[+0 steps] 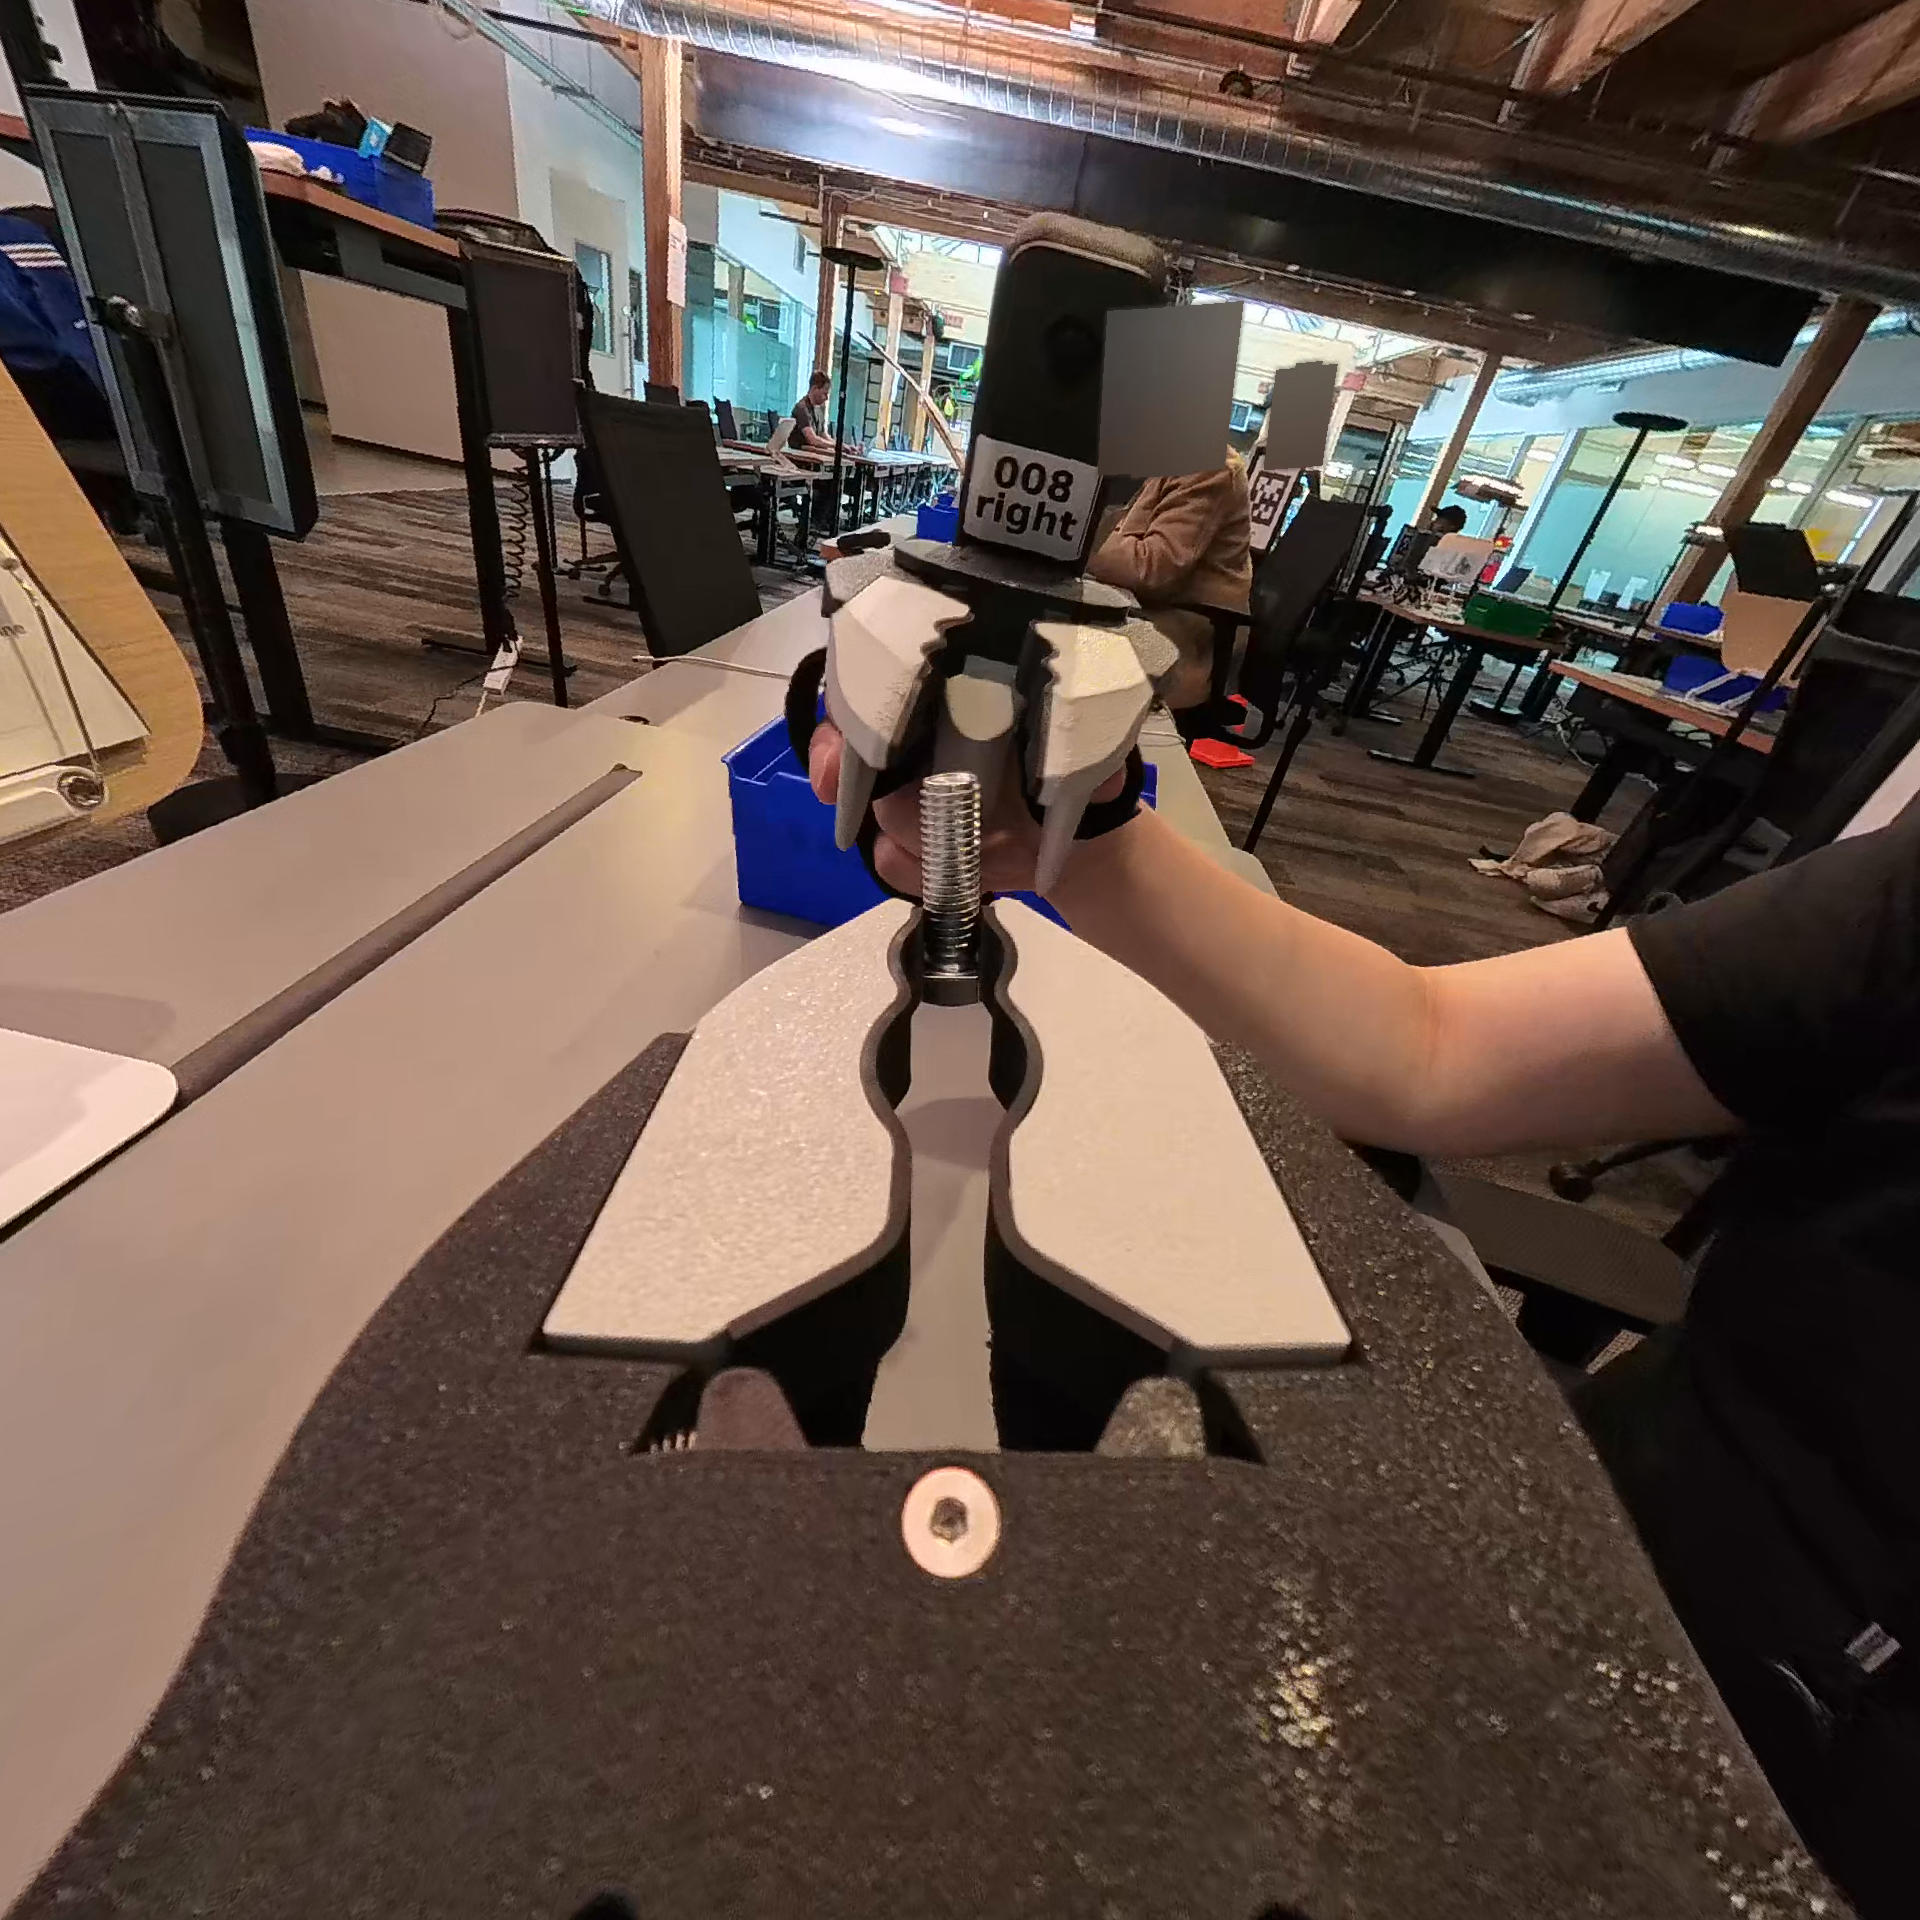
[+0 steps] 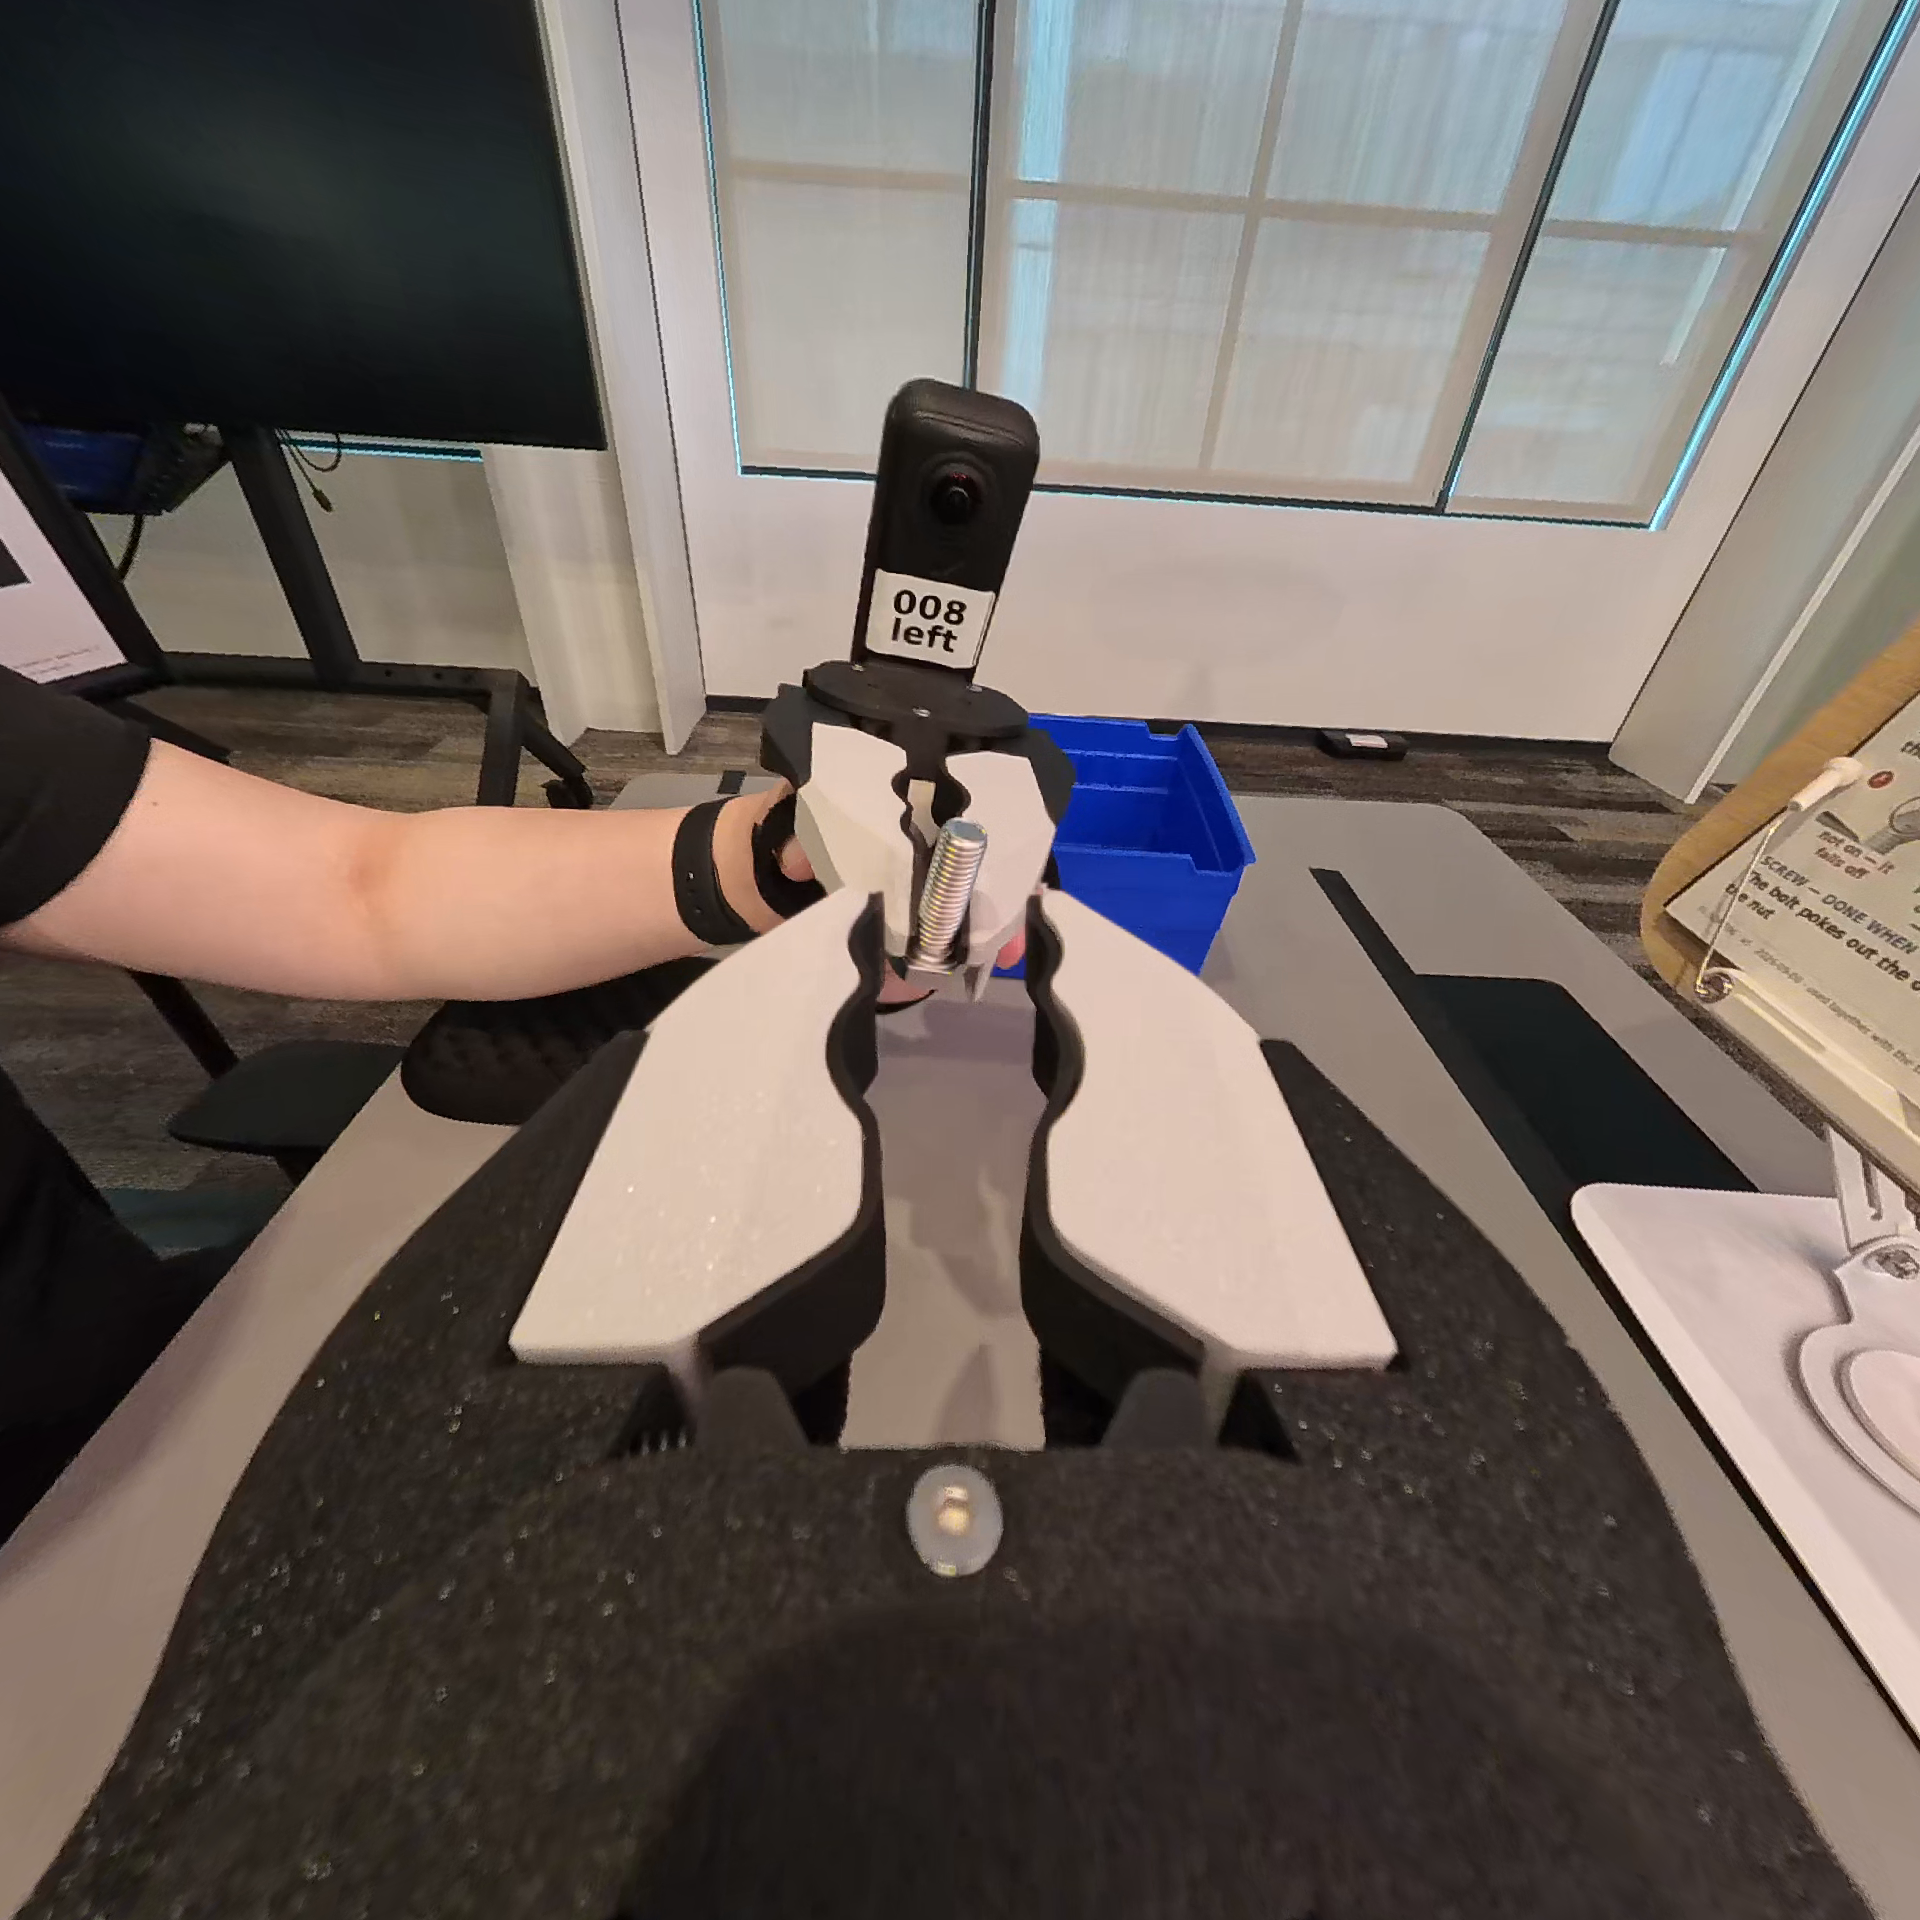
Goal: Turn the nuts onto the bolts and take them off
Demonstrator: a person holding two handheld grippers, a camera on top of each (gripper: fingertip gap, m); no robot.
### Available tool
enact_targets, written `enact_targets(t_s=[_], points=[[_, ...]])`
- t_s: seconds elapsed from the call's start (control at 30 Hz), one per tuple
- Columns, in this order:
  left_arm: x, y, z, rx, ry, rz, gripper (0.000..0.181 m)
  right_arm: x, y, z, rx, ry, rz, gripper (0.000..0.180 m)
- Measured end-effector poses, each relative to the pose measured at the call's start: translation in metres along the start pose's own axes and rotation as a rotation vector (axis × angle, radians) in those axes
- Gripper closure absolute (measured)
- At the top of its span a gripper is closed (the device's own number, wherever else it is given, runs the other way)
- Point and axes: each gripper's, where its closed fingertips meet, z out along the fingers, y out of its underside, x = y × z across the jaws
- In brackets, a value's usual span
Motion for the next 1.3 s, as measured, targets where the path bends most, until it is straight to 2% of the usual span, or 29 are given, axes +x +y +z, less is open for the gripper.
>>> enact_targets(t_s=[0.23, 0.4, 0.77, 0.97, 1.3], points=[[-0.001, -0.003, -0.003, 0.003, -0.010, 0.005, 0.171, 0.004, 0.033, -0.002, -0.104, -0.043, 0.009, 0.156], [0.002, -0.006, -0.007, 0.003, -0.013, 0.016, 0.172, 0.017, 0.083, -0.002, -0.240, -0.058, 0.074, 0.159], [0.008, -0.009, -0.012, 0.005, -0.001, 0.023, 0.171, 0.023, 0.188, -0.005, -0.622, -0.074, 0.029, 0.158], [0.010, -0.009, -0.012, 0.000, 0.008, 0.023, 0.172, 0.022, 0.214, -0.004, -0.751, -0.077, -0.005, 0.157], [0.013, -0.007, -0.012, -0.007, 0.018, 0.027, 0.171, 0.019, 0.232, 0.000, -0.834, -0.100, -0.018, 0.157]])
